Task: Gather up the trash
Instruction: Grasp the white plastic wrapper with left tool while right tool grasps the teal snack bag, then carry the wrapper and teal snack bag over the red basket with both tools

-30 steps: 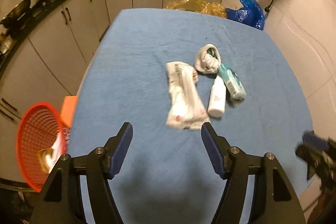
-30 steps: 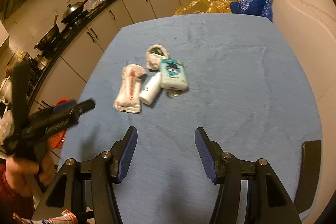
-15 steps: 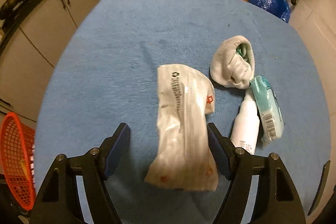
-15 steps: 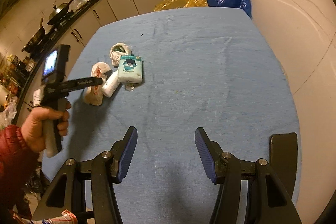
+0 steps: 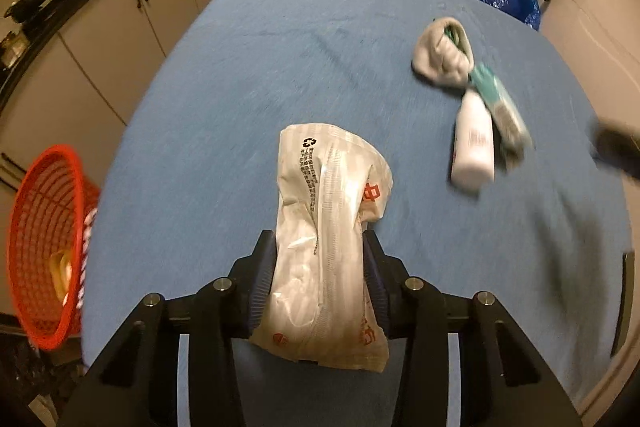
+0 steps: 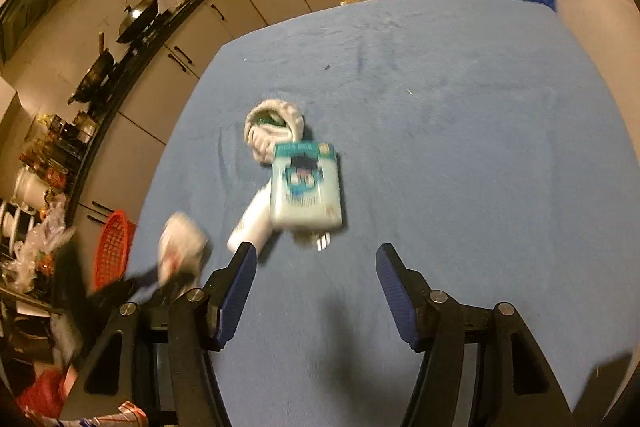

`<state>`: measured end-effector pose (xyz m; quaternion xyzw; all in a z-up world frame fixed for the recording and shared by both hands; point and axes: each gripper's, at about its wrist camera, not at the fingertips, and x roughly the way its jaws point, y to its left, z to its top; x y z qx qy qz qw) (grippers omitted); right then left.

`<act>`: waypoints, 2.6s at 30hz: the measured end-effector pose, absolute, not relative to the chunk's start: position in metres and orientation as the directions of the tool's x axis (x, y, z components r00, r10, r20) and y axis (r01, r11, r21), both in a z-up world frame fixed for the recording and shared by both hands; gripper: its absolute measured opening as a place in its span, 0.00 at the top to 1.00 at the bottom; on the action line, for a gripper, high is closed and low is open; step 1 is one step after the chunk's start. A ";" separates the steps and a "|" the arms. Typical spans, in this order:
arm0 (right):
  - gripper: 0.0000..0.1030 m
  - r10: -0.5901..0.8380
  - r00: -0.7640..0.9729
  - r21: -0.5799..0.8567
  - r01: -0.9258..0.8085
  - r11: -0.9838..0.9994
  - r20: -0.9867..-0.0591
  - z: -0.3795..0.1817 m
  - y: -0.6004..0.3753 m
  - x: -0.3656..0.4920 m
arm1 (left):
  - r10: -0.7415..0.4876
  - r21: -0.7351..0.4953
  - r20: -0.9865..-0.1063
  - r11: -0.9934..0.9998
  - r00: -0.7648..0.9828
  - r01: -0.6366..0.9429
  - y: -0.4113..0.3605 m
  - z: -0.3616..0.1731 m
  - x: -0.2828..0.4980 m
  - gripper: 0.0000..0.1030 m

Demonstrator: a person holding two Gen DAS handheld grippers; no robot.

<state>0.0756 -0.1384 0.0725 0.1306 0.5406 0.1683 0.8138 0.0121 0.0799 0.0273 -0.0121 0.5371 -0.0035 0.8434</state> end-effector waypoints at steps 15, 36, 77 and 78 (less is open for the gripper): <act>0.56 0.422 0.277 0.398 -0.142 0.906 -0.863 0.028 -0.094 0.138 | 0.006 -0.004 -0.907 1.000 0.422 -0.021 0.108 0.030 -0.032 0.60; 0.69 0.366 0.362 0.286 -0.255 0.924 -0.858 0.079 -0.053 -0.024 | -0.026 -0.014 -0.843 1.000 0.537 0.026 0.110 0.069 -0.038 0.62; 0.68 0.400 0.384 0.240 -0.401 0.884 -0.832 0.110 0.052 -0.041 | 0.040 -0.015 -0.797 0.996 0.603 -0.085 0.211 0.100 -0.074 0.62; 0.68 0.402 0.382 0.241 -0.405 0.882 -0.832 0.110 0.054 -0.040 | 0.044 -0.015 -0.797 0.996 0.603 -0.092 0.216 0.100 -0.075 0.62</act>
